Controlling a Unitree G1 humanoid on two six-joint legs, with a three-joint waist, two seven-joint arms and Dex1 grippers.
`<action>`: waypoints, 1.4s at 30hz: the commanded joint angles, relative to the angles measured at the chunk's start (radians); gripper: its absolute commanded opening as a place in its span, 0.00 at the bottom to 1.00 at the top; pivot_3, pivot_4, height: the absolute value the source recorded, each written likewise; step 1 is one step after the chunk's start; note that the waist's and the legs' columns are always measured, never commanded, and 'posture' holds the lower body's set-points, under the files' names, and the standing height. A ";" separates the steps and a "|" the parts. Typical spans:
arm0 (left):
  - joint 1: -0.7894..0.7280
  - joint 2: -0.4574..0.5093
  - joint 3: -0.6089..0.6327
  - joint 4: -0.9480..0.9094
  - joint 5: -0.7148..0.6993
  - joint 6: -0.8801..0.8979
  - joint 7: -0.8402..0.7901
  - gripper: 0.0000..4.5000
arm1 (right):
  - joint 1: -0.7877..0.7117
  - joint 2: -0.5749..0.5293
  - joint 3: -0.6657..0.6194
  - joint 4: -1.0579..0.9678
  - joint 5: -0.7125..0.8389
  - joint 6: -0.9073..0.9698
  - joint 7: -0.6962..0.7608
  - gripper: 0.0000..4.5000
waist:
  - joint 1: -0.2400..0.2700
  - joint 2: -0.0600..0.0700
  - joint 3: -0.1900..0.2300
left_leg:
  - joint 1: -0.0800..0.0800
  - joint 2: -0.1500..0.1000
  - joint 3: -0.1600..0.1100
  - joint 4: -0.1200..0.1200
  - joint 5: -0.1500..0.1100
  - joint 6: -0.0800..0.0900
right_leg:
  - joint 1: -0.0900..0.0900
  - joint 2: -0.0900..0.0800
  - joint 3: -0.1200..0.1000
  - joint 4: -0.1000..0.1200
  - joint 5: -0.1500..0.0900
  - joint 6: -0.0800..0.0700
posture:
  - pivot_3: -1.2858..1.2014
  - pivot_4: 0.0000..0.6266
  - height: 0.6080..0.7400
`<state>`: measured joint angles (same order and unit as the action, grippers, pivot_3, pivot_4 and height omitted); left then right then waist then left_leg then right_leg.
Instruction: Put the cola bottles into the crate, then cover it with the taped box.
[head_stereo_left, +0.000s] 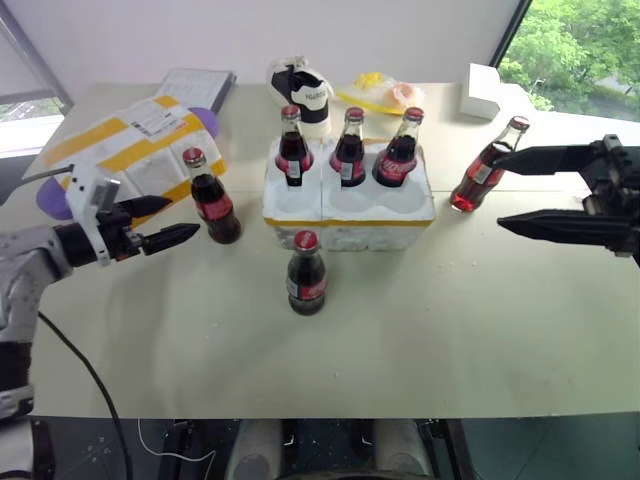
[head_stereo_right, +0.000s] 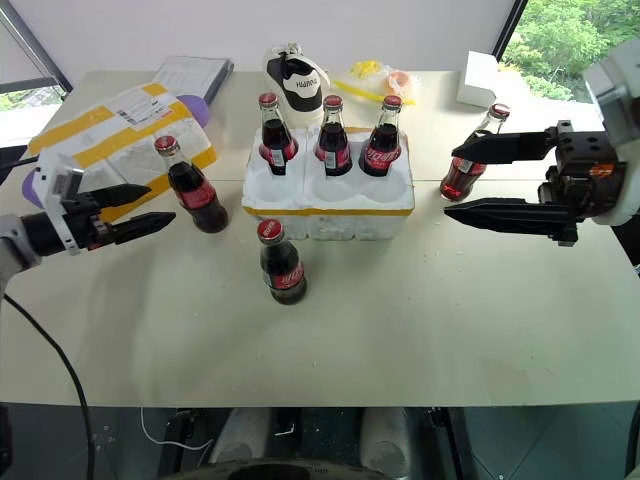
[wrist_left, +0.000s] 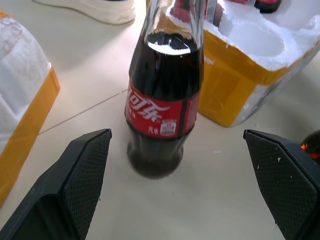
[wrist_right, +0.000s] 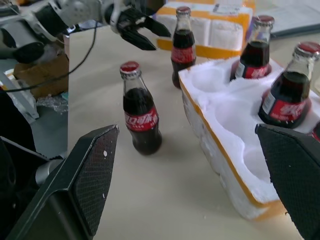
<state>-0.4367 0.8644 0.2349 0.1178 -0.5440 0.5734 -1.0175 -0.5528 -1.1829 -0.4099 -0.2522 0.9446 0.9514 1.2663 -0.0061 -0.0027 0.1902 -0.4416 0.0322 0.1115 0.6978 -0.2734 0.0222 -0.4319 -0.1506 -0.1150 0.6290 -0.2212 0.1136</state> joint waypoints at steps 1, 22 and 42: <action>-0.070 -0.032 -0.051 0.056 0.041 -0.045 -0.008 0.98 | 0.005 0.009 -0.048 -0.044 0.051 0.010 -0.041 1.00 | 0.000 -0.001 0.000 | 0.000 0.000 0.000 0.000 0.000 0.000 | 0.000 0.000 0.000 0.000 0.000 0.000 | 0.52 0.24 1.00; -0.244 -0.159 -0.120 0.279 0.132 -0.122 -0.039 0.69 | 0.038 0.032 -0.057 -0.077 0.132 -0.008 -0.132 1.00 | 0.020 -0.003 0.000 | 0.000 0.000 -0.001 0.002 0.000 0.001 | 0.001 0.000 0.000 0.000 0.000 0.000 | 0.52 0.24 1.00; -0.701 -0.065 -0.160 0.259 0.033 0.136 -0.280 0.62 | 0.098 0.052 -0.074 -0.070 0.110 -0.070 -0.152 1.00 | 0.020 -0.011 0.004 | -0.002 -0.001 0.001 0.002 0.000 0.001 | 0.001 0.001 -0.002 0.000 0.000 0.001 | 0.52 0.24 1.00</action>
<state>-1.0804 0.7951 0.0728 0.3752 -0.4956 0.7288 -1.2585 -0.4525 -1.1359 -0.4444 -0.3118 1.0542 0.9043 1.1195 0.0140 -0.0136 0.1946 -0.4433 0.0314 0.1128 0.7000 -0.2732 0.0228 -0.4308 -0.1499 -0.1166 0.6289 -0.2214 0.1144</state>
